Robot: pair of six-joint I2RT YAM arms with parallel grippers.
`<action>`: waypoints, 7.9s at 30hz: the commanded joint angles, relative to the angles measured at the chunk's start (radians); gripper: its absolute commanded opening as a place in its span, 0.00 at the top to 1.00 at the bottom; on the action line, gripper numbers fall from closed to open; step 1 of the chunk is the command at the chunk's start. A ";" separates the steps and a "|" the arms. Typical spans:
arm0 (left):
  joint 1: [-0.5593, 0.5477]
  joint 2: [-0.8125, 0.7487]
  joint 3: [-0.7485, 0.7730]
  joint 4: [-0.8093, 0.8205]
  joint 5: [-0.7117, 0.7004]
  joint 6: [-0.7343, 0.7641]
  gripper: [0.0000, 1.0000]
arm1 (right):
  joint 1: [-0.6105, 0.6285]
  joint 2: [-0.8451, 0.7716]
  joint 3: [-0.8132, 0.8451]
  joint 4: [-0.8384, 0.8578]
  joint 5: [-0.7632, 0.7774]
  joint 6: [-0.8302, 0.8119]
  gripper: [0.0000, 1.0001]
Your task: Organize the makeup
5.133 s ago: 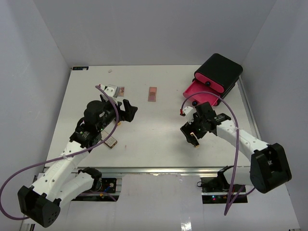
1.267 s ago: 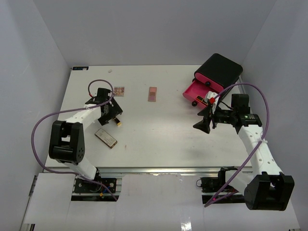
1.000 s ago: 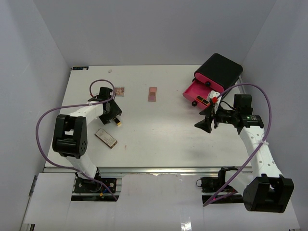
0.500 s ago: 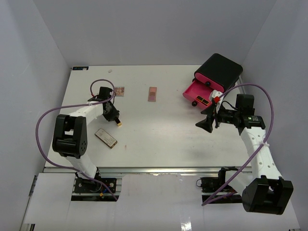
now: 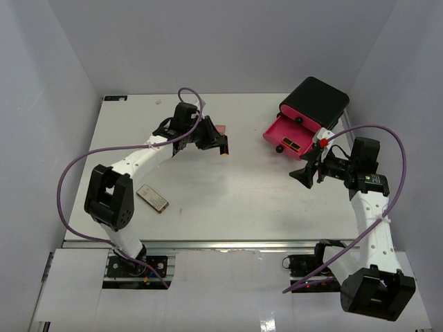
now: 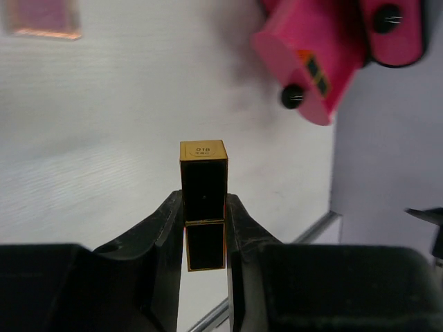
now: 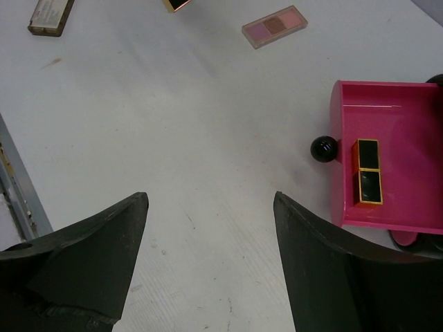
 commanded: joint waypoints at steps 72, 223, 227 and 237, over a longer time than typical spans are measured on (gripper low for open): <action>-0.339 0.691 0.814 0.385 -0.234 -0.592 0.42 | -0.213 -0.151 -0.093 0.195 -0.096 0.144 0.20; -0.006 -0.461 -0.554 0.483 0.389 0.356 0.02 | 0.365 0.387 0.265 0.081 0.480 -0.049 0.20; -0.039 -0.288 -0.493 0.633 0.408 0.153 0.02 | 0.244 0.229 0.217 0.068 0.237 0.005 0.19; -0.218 0.280 -0.081 0.825 0.178 -0.019 0.06 | -0.201 0.151 0.085 0.154 -0.289 0.195 0.25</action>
